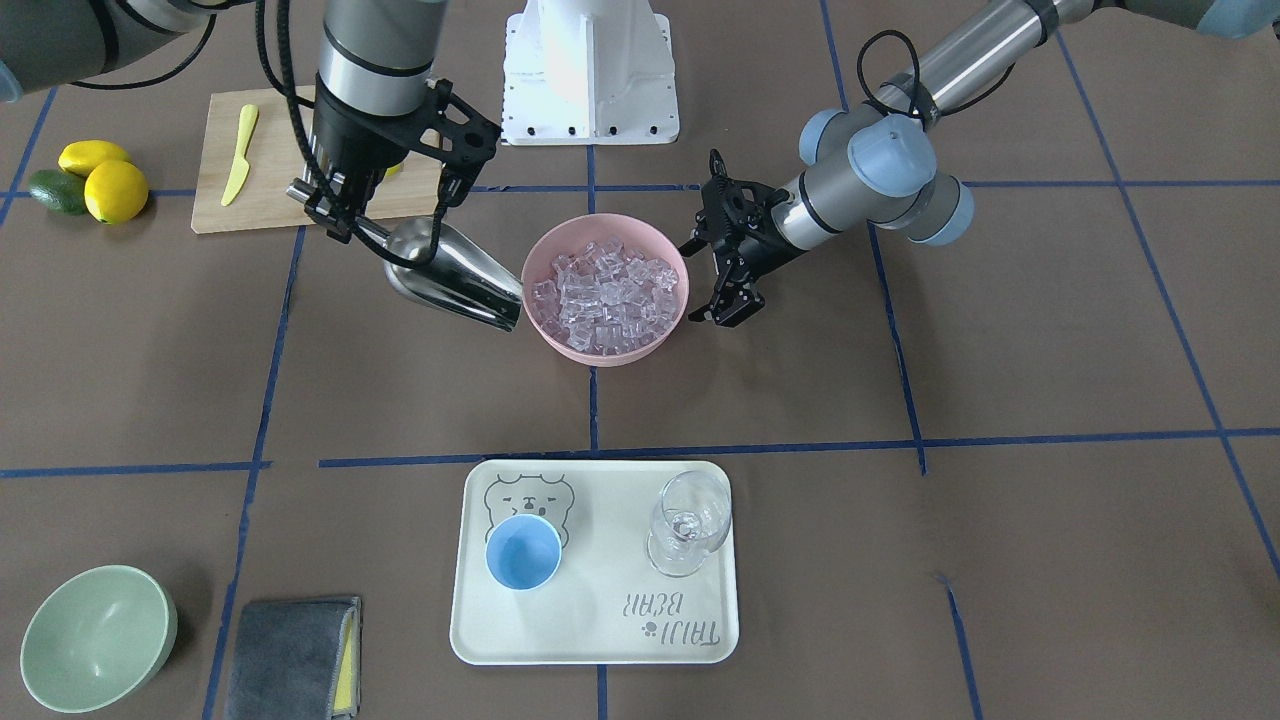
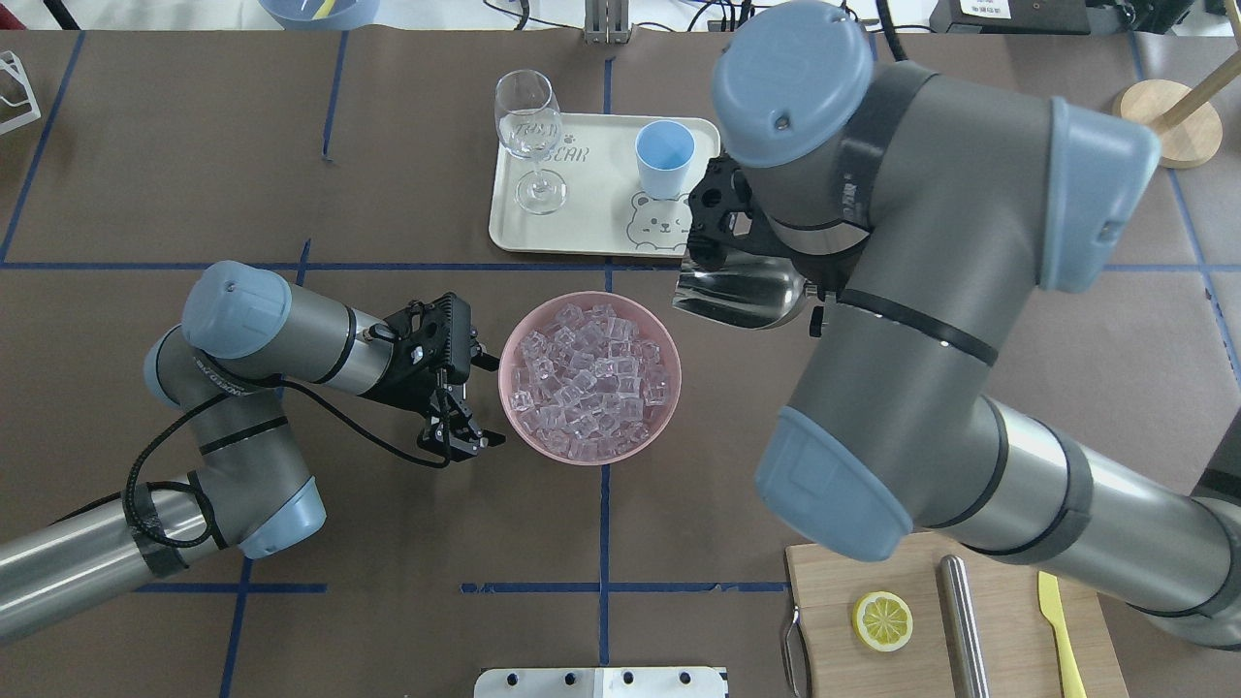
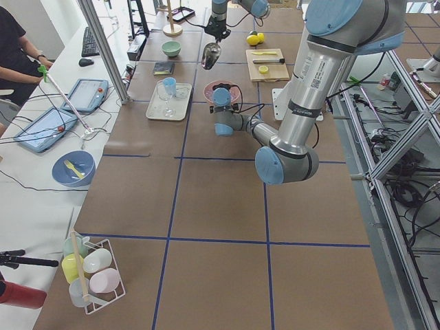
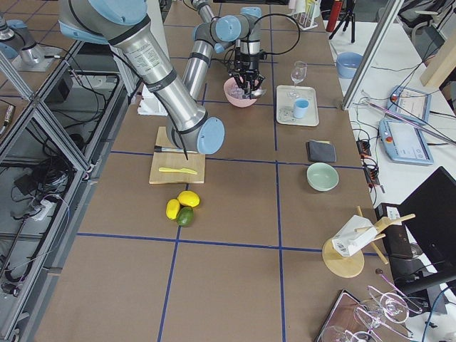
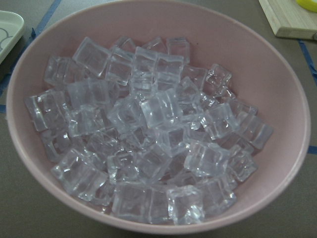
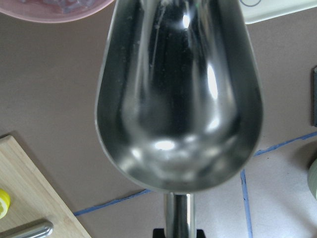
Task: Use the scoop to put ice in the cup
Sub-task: 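Lower the scoop over the pink bowl while the left gripper moves to the bowl rim, then push the scoop into the ice cubes with the right gripper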
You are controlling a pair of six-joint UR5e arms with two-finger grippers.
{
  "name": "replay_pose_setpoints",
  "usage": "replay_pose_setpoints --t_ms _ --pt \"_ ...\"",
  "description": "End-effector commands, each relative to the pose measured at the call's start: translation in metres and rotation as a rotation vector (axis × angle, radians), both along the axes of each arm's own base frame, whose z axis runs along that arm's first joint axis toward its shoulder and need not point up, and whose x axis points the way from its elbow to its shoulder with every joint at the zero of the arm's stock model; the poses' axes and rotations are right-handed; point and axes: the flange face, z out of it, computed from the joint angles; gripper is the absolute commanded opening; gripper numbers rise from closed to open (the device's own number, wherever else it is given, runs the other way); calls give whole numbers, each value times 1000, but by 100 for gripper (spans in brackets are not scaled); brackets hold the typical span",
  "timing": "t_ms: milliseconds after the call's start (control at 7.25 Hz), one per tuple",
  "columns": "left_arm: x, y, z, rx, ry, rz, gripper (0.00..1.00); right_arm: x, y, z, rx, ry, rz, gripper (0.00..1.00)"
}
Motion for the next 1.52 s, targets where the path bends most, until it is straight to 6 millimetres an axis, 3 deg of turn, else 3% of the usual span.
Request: replay_pose_setpoints --t_ms 0,138,414,966,1379 --pt "1 0 2 -2 -4 0 100 -32 25 -15 45 111 -70 0" --pt "1 -1 1 -1 -2 0 100 -49 26 -17 53 143 -89 0" --pt "2 -1 0 -2 -1 0 100 -82 14 -48 46 268 -165 0" --pt "3 0 5 7 11 2 100 -92 14 -48 59 292 -273 0" --pt "4 -1 9 8 12 2 100 -108 25 -43 72 305 -364 0"
